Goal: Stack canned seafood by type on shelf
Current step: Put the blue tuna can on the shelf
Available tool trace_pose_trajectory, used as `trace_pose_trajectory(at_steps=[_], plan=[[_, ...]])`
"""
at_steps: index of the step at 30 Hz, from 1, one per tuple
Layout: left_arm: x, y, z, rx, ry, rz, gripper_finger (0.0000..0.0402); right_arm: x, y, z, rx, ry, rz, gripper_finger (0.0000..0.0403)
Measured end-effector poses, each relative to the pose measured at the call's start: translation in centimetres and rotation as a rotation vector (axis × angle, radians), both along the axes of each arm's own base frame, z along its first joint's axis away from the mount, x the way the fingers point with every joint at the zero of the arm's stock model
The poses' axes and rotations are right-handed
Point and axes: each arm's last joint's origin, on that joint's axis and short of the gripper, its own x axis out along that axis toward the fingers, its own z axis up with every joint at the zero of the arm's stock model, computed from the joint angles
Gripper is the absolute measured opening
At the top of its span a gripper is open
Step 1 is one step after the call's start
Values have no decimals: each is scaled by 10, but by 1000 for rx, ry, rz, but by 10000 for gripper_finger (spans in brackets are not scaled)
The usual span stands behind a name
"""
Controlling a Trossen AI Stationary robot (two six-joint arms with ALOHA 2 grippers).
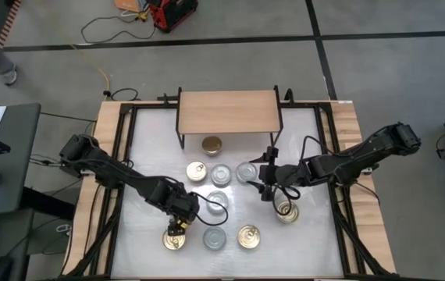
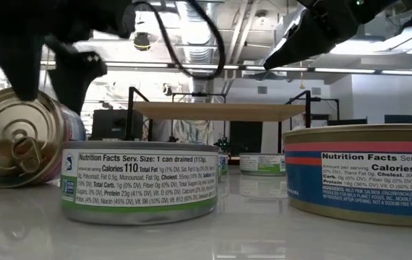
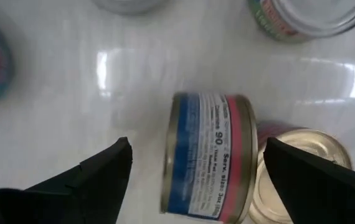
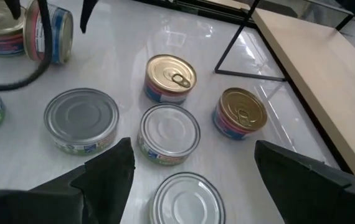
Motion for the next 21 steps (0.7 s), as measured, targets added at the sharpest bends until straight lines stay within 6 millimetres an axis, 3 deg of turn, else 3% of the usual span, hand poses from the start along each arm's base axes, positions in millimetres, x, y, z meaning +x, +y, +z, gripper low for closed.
trace_pose_trajectory(at_steps=[7,11,16,21], plan=[[-6,2,-12,4,38,18,333,0,0,0,12,-6,-6,361],[-8,3,-16,7,54,18,281,0,0,0,16,-7,-7,361],[-8,5,-16,35,46,18,179,0,0,0,20,-8,-10,361],[-8,16,-8,59,8,39,179,0,0,0,28,-10,-14,361]])
